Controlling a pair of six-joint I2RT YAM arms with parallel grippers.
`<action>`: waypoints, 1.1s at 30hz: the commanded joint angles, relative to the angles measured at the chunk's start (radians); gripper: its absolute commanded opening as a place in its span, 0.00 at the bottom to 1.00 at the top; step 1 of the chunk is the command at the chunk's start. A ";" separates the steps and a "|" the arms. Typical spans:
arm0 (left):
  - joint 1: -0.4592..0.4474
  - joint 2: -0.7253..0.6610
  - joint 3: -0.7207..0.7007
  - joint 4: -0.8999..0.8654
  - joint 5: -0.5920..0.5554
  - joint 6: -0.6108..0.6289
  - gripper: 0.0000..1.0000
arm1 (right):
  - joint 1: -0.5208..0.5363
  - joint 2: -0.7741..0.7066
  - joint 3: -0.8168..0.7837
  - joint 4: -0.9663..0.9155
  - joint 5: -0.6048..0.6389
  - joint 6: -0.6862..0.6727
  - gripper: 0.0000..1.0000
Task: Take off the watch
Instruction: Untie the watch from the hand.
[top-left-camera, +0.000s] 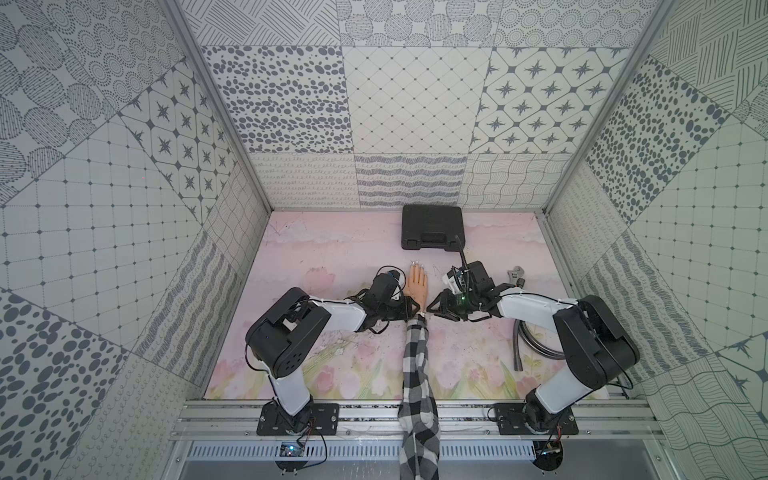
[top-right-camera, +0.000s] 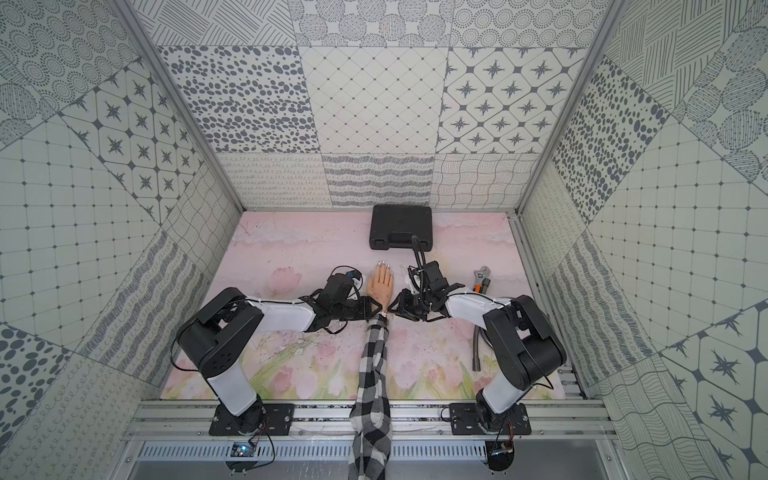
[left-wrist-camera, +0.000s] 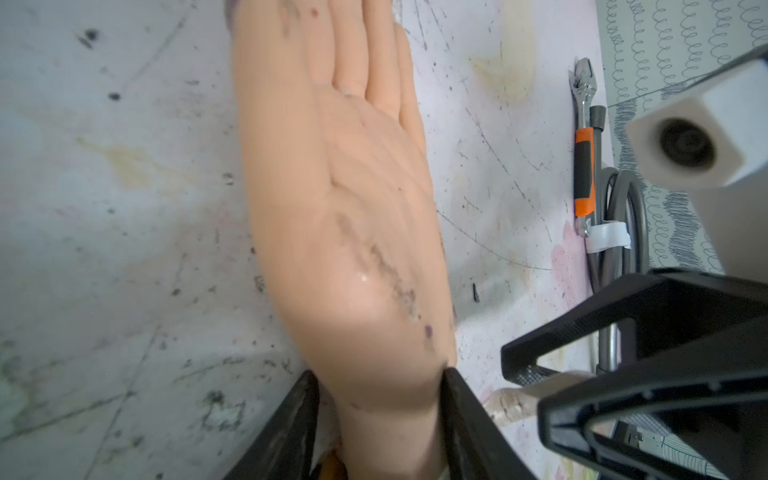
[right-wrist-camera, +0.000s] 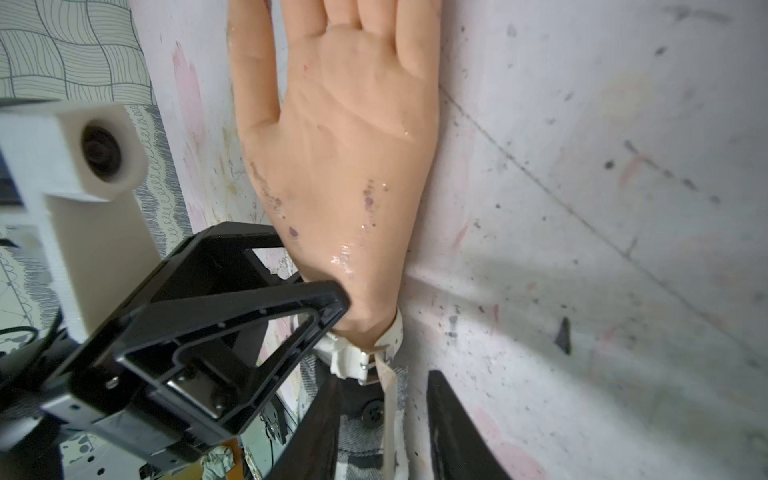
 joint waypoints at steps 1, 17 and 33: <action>-0.001 0.040 -0.026 -0.344 -0.124 0.021 0.48 | 0.006 -0.035 -0.011 0.033 0.013 0.015 0.41; -0.003 0.037 -0.031 -0.342 -0.120 0.020 0.46 | 0.065 0.065 -0.004 0.081 0.032 0.026 0.35; 0.026 -0.027 -0.035 -0.389 -0.148 0.057 0.47 | 0.046 -0.004 0.023 0.016 0.068 -0.011 0.00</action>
